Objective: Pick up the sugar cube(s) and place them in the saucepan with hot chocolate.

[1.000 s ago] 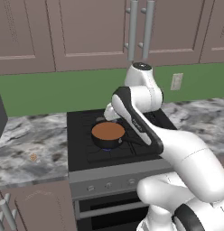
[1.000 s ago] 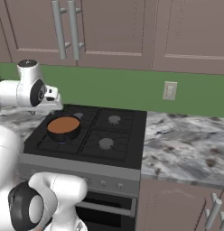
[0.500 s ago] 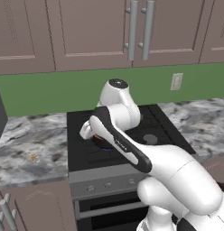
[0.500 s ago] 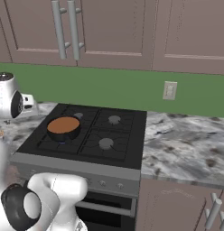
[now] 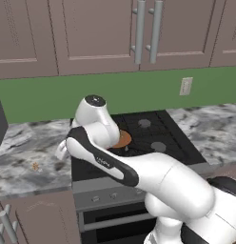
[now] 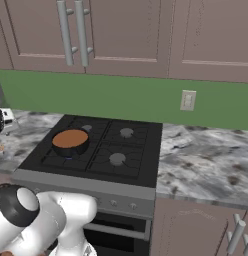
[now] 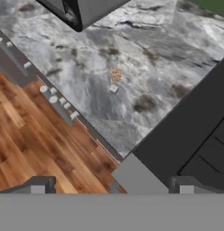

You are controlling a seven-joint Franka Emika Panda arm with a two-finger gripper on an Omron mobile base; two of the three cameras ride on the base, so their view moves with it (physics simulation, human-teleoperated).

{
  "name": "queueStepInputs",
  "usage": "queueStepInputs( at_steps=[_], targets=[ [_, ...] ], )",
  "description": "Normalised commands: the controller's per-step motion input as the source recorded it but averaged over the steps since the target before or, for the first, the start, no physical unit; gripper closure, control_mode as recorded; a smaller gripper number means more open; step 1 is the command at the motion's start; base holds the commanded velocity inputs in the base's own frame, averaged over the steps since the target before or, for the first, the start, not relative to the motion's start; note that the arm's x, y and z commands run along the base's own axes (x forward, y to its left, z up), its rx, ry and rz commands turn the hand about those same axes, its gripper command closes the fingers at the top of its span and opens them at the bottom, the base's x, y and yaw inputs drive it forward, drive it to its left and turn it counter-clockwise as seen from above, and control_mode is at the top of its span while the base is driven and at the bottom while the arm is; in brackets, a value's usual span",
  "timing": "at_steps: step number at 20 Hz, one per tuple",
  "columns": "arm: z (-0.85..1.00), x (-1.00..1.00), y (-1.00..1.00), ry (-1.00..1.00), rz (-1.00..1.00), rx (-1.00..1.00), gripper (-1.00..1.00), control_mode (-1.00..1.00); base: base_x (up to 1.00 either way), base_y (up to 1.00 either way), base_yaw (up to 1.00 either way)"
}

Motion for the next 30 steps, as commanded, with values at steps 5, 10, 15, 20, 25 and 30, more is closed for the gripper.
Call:
queueStepInputs(
  at_steps=[5,10,15,20,25,30],
  targets=[
    [-0.09,-0.02,0.92,0.01,0.04,0.0,-1.0,-1.0,0.0,0.0,0.0],
    [-0.25,0.03,0.4,0.02,0.01,-0.02,-1.0,-1.0,0.0,0.0,0.0],
    [-0.61,0.12,0.0,0.02,0.0,0.0,-1.0,-1.0,0.0,0.0,0.0],
    [-0.7,0.11,0.0,0.05,0.0,0.0,-1.0,-1.0,0.0,0.0,0.0],
    [-0.6,0.3,0.02,0.04,0.0,0.0,-1.0,-1.0,0.0,0.0,0.0],
    [-0.13,0.24,0.06,0.0,0.0,-0.03,-1.0,-1.0,0.0,0.0,0.0]
  ],
)
